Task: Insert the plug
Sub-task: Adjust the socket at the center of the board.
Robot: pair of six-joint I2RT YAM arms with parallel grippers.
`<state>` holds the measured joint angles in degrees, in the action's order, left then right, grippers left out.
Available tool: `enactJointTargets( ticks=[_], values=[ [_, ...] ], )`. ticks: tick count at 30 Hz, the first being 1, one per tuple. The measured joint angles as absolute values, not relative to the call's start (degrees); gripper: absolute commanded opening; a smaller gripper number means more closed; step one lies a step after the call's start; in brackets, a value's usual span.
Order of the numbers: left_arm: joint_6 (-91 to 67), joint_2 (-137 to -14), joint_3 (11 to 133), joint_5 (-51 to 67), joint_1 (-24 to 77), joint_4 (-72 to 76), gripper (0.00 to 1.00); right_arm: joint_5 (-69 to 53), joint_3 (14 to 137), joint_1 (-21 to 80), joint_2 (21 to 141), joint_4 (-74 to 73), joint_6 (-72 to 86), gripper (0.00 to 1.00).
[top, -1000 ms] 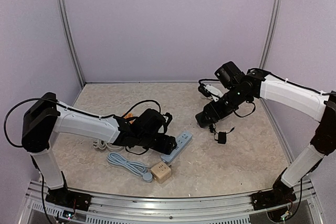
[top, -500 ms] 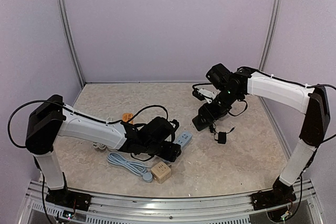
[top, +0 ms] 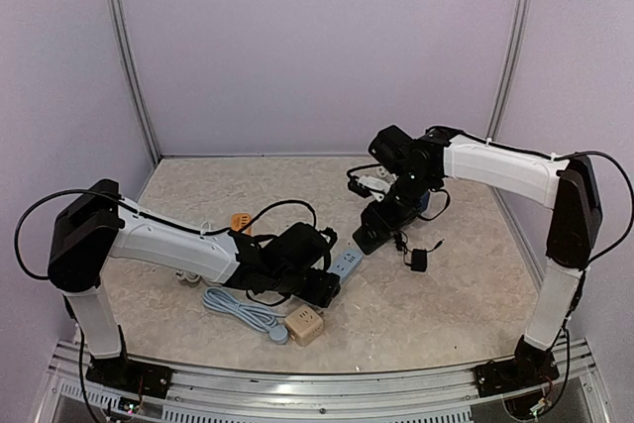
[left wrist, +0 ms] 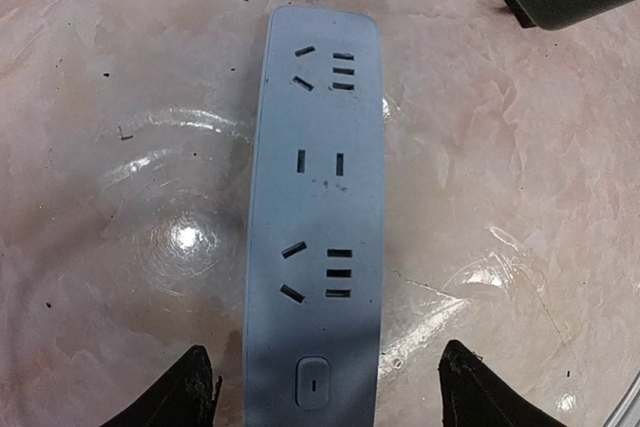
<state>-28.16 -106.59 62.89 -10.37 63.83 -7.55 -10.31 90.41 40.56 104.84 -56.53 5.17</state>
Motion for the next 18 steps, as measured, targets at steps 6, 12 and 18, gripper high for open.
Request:
enactJointTargets(
  ticks=[6,12,18],
  values=[
    [-29.2,-106.7,62.7,-10.8,63.9,-8.6,0.71,-9.8,92.3,40.9,106.0,-56.8,4.9,0.00],
    [-30.6,-107.2,62.7,-11.9,63.9,-10.7,0.71,-8.9,92.3,40.9,106.0,-56.8,4.8,0.00],
    [-31.3,-107.2,62.7,-12.6,64.2,-12.2,0.72,-8.2,92.4,40.9,106.0,-56.7,4.8,0.00]
  ],
)
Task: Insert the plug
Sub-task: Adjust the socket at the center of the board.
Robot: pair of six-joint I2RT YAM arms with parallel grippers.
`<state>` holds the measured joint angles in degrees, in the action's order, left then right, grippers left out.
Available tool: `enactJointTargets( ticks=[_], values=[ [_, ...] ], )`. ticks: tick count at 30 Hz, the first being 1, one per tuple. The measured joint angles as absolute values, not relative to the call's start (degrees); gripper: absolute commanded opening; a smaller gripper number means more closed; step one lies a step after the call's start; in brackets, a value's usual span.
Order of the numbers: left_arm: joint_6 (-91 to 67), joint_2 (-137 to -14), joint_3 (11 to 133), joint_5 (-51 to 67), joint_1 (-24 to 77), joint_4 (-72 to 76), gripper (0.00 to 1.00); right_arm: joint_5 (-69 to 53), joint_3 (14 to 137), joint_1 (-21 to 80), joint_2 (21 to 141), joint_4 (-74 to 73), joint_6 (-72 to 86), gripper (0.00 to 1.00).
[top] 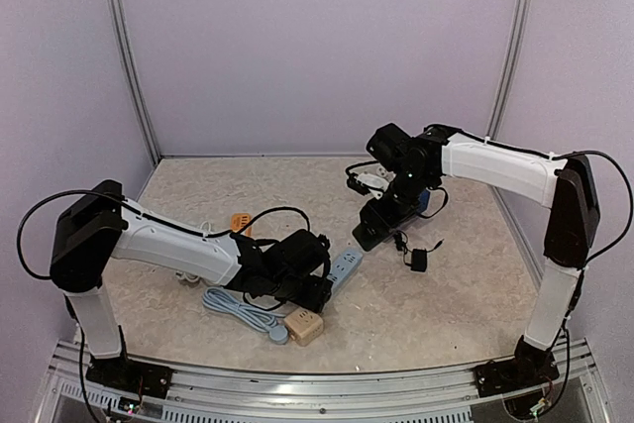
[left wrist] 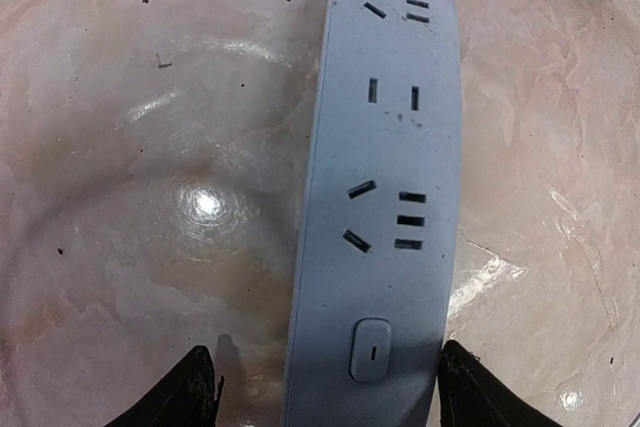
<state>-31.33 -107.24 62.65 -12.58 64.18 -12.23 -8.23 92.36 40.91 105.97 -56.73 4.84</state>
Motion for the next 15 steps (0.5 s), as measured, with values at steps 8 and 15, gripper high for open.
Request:
enactJointTargets(
  ticks=[8,15],
  values=[
    [-31.9,-107.2,62.7,-13.0,64.3,-13.4,0.75,-7.5,92.4,40.9,106.0,-56.7,4.8,0.00],
    [-32.3,-107.4,62.7,-13.4,64.4,-13.6,0.76,-7.4,92.4,40.9,106.0,-56.7,4.8,0.00]
  ],
)
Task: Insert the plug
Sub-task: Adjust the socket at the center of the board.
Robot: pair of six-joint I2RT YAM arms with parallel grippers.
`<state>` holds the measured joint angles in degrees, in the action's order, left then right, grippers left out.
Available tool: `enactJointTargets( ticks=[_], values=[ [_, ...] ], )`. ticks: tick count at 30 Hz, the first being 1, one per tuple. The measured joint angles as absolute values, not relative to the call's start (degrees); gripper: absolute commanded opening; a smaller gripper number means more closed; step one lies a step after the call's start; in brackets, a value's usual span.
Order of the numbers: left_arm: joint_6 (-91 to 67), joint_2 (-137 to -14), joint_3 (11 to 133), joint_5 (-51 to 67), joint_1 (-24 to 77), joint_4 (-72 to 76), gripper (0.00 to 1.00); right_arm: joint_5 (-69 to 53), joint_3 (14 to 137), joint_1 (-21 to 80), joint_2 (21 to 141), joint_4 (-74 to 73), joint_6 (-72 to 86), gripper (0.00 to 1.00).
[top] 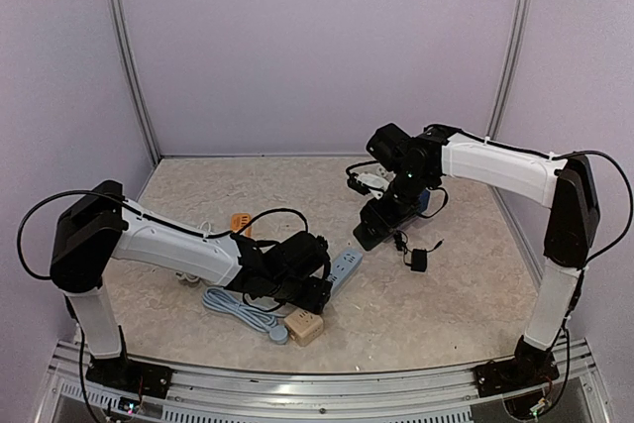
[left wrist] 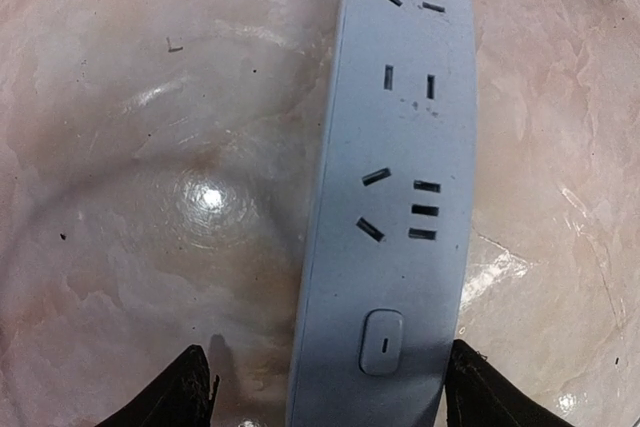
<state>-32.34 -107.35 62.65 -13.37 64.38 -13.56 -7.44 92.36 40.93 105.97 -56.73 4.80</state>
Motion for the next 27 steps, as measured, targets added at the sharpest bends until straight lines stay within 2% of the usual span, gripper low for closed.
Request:
enactJointTargets(
  ticks=[11,18,22,27],
  values=[
    [-32.4,-107.8,63.1,-13.6,64.4,-13.8,0.76,-7.2,95.2,41.3,106.2,-58.2,4.5,0.00],
    [-31.6,-107.8,63.1,-13.6,64.6,-13.8,0.72,-7.2,96.9,43.7,107.7,-59.4,3.8,0.00],
    [-29.5,-107.9,63.4,-13.6,64.7,-13.9,0.68,-6.6,96.9,44.7,109.0,-60.1,3.7,0.00],
    [-26.1,-109.2,65.3,-12.9,64.7,-14.9,0.58,-4.8,96.8,45.0,109.3,-60.3,3.8,0.00]
  ],
)
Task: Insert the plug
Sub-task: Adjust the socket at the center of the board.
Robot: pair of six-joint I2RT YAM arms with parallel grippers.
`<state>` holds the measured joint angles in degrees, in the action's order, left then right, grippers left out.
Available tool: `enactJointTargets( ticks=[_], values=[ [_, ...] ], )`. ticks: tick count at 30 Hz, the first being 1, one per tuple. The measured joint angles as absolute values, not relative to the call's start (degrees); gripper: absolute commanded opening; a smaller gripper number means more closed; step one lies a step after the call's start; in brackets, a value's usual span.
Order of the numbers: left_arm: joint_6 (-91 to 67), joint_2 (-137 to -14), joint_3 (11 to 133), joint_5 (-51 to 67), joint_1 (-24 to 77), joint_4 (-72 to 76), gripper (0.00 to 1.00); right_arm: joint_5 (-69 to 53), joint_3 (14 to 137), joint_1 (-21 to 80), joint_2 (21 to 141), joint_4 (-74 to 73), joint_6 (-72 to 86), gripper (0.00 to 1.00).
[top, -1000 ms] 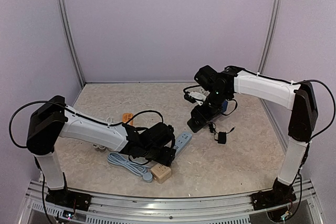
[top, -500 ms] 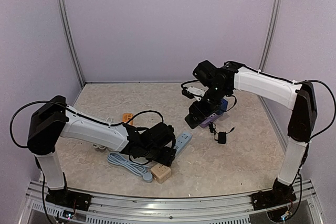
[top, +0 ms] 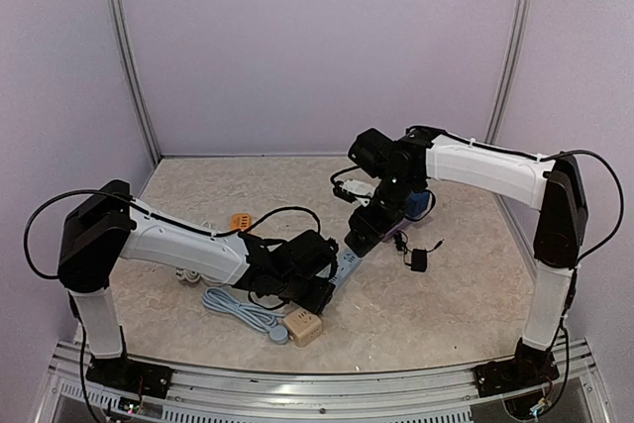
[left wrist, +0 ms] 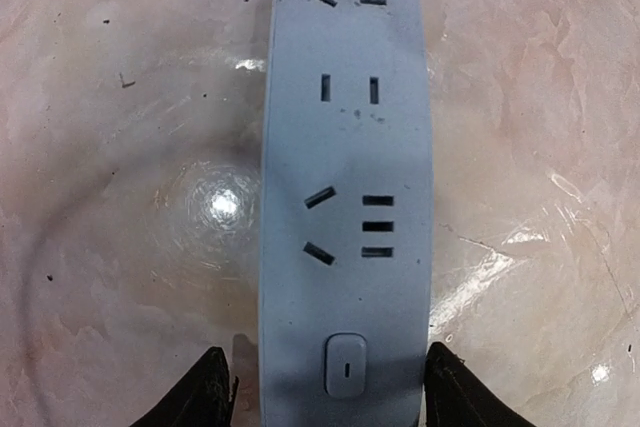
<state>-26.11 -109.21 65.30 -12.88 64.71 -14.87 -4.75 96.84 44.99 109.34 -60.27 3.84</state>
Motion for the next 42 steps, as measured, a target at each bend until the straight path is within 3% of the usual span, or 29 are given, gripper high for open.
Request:
enactJointTargets(
  ticks=[9,20,31,39,42],
  values=[
    [-20.1,-112.2,69.2,-10.3,64.6,-17.3,0.41,-2.9,94.9,45.0,109.3,-60.3,4.1,0.00],
    [-15.7,-112.6,69.9,-9.3,64.3,-17.8,0.39,-2.5,94.5,44.6,108.7,-60.3,4.4,0.00],
    [-8.1,-113.4,70.6,-10.8,63.8,-16.1,0.48,-4.2,90.6,43.2,106.3,-60.1,6.0,0.00],
    [-7.6,-114.5,70.8,-14.0,63.0,-15.4,0.63,-6.2,89.4,42.1,104.8,-59.9,5.8,0.00],
    [-8.4,-114.3,70.4,-14.3,62.6,-15.2,0.63,-7.8,89.2,41.5,104.0,-59.7,5.6,0.00]
  ],
)
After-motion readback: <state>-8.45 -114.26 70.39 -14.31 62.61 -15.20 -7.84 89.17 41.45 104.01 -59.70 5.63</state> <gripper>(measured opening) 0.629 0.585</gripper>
